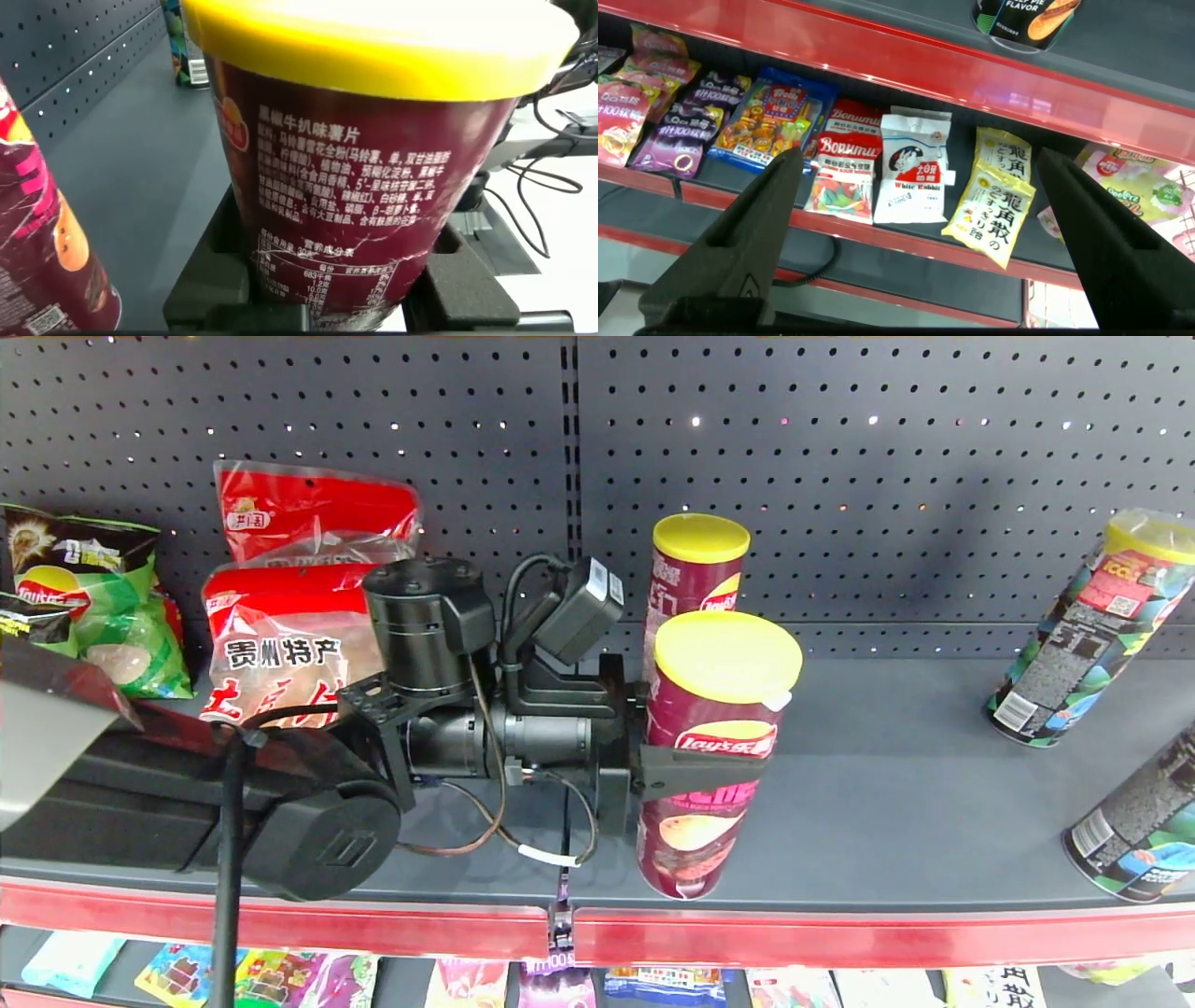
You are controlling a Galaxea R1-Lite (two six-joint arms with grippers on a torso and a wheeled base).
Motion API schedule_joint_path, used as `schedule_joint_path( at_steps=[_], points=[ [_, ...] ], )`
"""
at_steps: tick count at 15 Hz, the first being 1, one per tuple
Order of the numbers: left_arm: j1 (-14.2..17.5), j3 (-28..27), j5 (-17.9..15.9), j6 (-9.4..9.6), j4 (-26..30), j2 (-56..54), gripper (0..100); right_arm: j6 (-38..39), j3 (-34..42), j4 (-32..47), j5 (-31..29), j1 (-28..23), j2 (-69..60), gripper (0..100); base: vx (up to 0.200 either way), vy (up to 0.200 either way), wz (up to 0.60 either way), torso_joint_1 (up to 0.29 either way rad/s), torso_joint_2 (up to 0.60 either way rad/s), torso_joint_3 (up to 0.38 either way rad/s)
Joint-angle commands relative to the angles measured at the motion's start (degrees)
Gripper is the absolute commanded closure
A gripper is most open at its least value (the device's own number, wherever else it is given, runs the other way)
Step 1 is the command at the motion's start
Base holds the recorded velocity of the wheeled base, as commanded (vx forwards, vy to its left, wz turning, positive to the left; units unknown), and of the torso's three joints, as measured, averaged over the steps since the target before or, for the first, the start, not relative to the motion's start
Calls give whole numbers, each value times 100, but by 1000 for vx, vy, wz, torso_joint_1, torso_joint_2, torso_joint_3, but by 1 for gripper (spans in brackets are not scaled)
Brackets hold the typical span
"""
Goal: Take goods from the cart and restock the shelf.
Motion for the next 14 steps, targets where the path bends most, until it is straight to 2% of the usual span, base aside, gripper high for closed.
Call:
schedule_joint_path(
  at_steps=[1,6,10,14],
  points=[
    [-3,47,0,2,11,-2,100,-1,0,0,2,1,1,0,0,0,0,0,0,0],
    [-3,232,8,-7,-121,-73,100,-19,0,0,2,1,10,0,0,0,0,0,0,0],
    [-11,267,96,-288,-218,-161,100,-19,0,0,2,1,1,0,0,0,0,0,0,0],
    [-11,452,96,-279,-253,-231,100,-27,0,0,2,1,1,0,0,0,0,0,0,0]
  ],
)
